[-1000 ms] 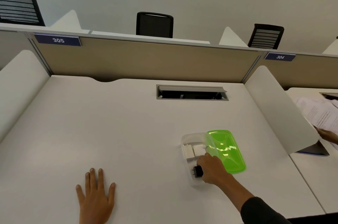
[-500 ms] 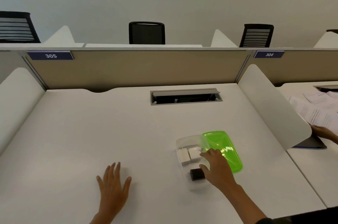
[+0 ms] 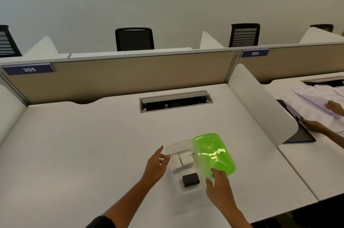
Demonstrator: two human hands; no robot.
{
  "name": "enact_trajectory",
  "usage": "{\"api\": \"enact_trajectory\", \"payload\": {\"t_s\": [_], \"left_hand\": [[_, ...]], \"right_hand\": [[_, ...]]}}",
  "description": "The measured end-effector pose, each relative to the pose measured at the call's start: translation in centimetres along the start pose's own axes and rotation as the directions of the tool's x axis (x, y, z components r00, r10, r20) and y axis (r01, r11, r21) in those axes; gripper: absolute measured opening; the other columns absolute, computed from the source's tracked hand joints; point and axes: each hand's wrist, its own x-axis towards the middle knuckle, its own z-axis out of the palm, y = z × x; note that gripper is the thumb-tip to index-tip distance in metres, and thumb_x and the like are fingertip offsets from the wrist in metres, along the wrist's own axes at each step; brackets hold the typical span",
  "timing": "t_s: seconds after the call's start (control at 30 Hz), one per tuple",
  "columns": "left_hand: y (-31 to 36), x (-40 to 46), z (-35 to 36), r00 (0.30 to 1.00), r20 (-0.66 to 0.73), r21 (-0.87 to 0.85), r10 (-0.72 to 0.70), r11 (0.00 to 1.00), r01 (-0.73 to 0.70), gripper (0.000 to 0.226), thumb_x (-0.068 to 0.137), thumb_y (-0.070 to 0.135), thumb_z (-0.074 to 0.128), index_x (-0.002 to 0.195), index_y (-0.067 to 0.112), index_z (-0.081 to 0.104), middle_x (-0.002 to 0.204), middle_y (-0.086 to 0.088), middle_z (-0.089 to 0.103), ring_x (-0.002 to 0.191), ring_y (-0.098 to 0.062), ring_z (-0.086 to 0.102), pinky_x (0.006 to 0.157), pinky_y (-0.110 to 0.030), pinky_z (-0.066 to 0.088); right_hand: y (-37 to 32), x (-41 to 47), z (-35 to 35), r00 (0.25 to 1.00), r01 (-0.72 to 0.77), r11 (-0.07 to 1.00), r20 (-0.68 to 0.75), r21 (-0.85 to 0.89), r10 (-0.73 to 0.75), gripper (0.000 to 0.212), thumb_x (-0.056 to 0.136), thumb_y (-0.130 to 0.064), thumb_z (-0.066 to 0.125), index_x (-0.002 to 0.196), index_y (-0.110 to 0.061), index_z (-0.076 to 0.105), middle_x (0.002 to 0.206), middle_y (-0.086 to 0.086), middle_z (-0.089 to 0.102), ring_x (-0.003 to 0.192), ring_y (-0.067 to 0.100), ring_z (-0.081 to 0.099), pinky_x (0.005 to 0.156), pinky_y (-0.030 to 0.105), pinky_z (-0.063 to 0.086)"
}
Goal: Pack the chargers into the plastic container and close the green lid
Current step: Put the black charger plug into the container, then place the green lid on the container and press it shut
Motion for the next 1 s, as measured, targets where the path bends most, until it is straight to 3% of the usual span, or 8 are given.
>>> {"api": "enact_trajectory", "payload": {"t_s": [0.2,0.33,0.43,0.57,0.73,1.0], "left_hand": [[0.4,0.8,1.0,1.000,-0.026,0.091,0.005,0.996,-0.002,0.056,0.105,0.020,0.057,0.159,0.014,0.042,0.131,-0.011,0.065,0.112,-0.023,0.066,0.096,-0.024,0.051],[0.2,0.8,1.1,1.000,-0.017,0.067,-0.016,0.998,0.017,0.061,0.104,0.020,0.061,0.160,0.016,0.039,0.122,-0.008,0.066,0.106,-0.021,0.066,0.097,-0.029,0.055],[-0.3,0.5,0.7,0.999,-0.003,0.036,-0.047,0.998,0.047,0.064,0.104,0.022,0.061,0.162,0.020,0.035,0.119,-0.004,0.063,0.105,-0.019,0.066,0.101,-0.033,0.057],[-1.5,-0.5,-0.6,0.997,0.000,-0.034,-0.083,0.996,0.083,0.066,0.102,0.025,0.064,0.161,0.024,0.035,0.124,-0.004,0.062,0.110,-0.022,0.066,0.103,-0.039,0.060],[-3.8,-3.0,-2.5,0.982,-0.095,-0.198,-0.165,0.970,0.144,0.067,0.092,0.028,0.078,0.149,0.023,0.044,0.120,-0.001,0.064,0.107,-0.021,0.069,0.098,-0.043,0.064],[-6.0,-6.9,-4.0,0.895,-0.243,-0.447,-0.373,0.862,0.238,0.055,0.093,0.021,0.076,0.140,0.015,0.048,0.126,-0.015,0.068,0.098,-0.027,0.074,0.085,-0.036,0.063]], "right_hand": [[0.0,0.1,0.4,0.997,-0.074,0.988,0.032,0.137,0.071,0.041,0.101,-0.013,0.063,0.141,-0.008,0.058,0.117,0.005,0.050,0.108,0.030,0.064,0.093,0.030,0.047],[0.0,0.5,0.3,0.993,-0.112,0.974,0.047,0.195,0.105,0.035,0.100,-0.008,0.062,0.134,-0.008,0.062,0.115,0.006,0.051,0.103,0.034,0.066,0.093,0.043,0.057],[-0.4,1.0,0.3,0.995,-0.092,0.979,0.041,0.184,0.086,0.035,0.100,-0.007,0.060,0.135,-0.009,0.063,0.117,0.006,0.052,0.105,0.028,0.063,0.097,0.038,0.054],[-1.9,2.3,0.2,0.998,-0.048,0.984,0.047,0.170,0.041,0.038,0.100,-0.003,0.058,0.136,-0.009,0.065,0.124,0.009,0.055,0.116,0.028,0.061,0.100,0.032,0.048],[-5.1,4.6,0.5,0.997,0.031,0.989,0.061,0.147,-0.040,0.035,0.098,0.004,0.056,0.127,-0.007,0.070,0.127,0.013,0.064,0.122,0.028,0.063,0.100,0.026,0.045],[-10.8,6.9,2.2,0.974,0.163,0.979,0.137,0.125,-0.180,0.032,0.097,0.008,0.054,0.119,-0.002,0.075,0.123,0.015,0.069,0.119,0.030,0.064,0.103,0.037,0.051]]}}
